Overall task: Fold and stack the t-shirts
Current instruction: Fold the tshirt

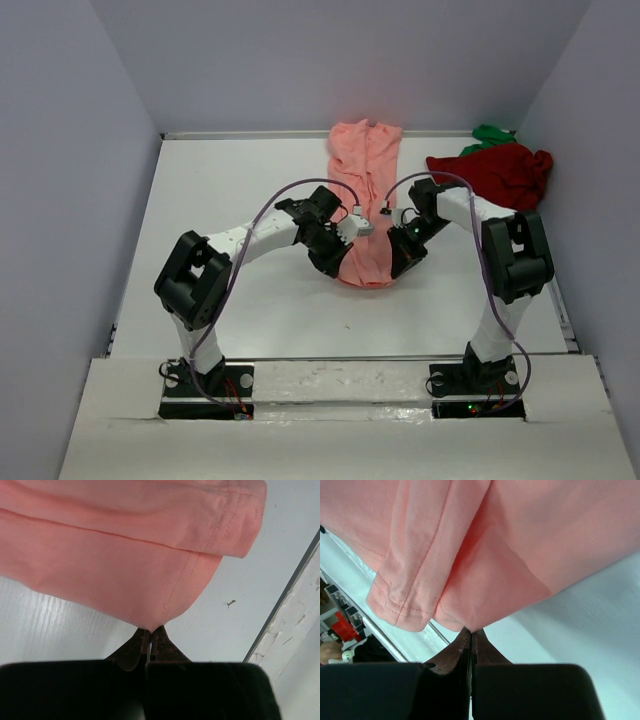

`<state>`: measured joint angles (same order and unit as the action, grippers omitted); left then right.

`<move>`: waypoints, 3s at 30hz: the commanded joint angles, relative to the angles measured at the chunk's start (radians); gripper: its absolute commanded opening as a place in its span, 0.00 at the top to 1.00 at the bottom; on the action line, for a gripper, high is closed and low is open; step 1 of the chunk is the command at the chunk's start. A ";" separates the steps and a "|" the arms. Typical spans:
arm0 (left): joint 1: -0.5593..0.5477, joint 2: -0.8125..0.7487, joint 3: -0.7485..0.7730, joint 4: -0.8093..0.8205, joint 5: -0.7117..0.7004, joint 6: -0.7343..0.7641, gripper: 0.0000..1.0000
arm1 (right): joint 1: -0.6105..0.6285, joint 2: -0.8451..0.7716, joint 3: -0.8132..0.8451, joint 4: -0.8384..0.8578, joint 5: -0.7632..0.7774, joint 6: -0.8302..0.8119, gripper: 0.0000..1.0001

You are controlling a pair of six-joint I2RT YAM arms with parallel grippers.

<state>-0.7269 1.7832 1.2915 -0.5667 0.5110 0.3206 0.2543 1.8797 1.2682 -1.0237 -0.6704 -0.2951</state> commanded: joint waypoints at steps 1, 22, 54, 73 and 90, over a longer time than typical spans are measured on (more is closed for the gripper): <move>-0.006 -0.062 0.019 -0.022 -0.034 0.012 1.00 | -0.007 -0.044 0.074 -0.047 0.008 -0.007 1.00; 0.012 0.051 0.224 -0.042 -0.121 0.014 1.00 | -0.007 -0.004 0.263 -0.093 0.063 -0.018 1.00; 0.101 0.108 0.351 0.011 -0.215 -0.060 1.00 | -0.007 0.048 0.441 0.059 0.247 0.065 1.00; 0.133 0.258 0.578 0.041 -0.293 -0.066 1.00 | -0.026 0.168 0.566 0.109 0.285 0.076 1.00; 0.150 0.317 0.626 0.056 -0.353 -0.034 1.00 | -0.044 0.226 0.662 0.214 0.420 0.100 1.00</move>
<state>-0.5869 2.1021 1.8587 -0.5209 0.1810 0.2672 0.2283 2.0972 1.8771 -0.8955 -0.3138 -0.2073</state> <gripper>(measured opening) 0.029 0.011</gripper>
